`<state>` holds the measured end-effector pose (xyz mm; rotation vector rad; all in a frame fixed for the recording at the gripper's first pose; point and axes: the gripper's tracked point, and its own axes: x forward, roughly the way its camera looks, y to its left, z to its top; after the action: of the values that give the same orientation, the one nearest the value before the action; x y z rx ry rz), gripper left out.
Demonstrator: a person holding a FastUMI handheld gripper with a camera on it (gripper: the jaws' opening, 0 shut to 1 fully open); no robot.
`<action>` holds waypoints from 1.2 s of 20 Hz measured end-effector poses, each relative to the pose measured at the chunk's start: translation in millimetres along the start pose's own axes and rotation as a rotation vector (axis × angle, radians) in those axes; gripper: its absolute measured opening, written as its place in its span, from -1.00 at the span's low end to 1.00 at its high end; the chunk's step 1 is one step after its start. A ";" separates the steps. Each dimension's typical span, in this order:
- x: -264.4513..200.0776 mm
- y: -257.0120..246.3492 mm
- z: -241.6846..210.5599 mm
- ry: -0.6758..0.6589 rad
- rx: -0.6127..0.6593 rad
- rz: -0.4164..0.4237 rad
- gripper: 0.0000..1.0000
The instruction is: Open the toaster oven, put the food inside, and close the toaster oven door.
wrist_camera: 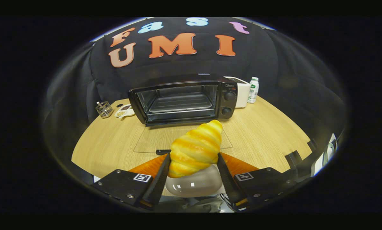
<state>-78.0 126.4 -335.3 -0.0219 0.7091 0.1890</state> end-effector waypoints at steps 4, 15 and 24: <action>22.0 12.7 24.0 -0.015 -0.027 0.034 0.60; 89.6 56.8 52.6 0.019 -0.055 0.121 0.60; 133.2 49.3 99.8 -0.012 -0.025 0.089 0.60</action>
<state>76.5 205.2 -343.8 -0.0127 0.6964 0.2831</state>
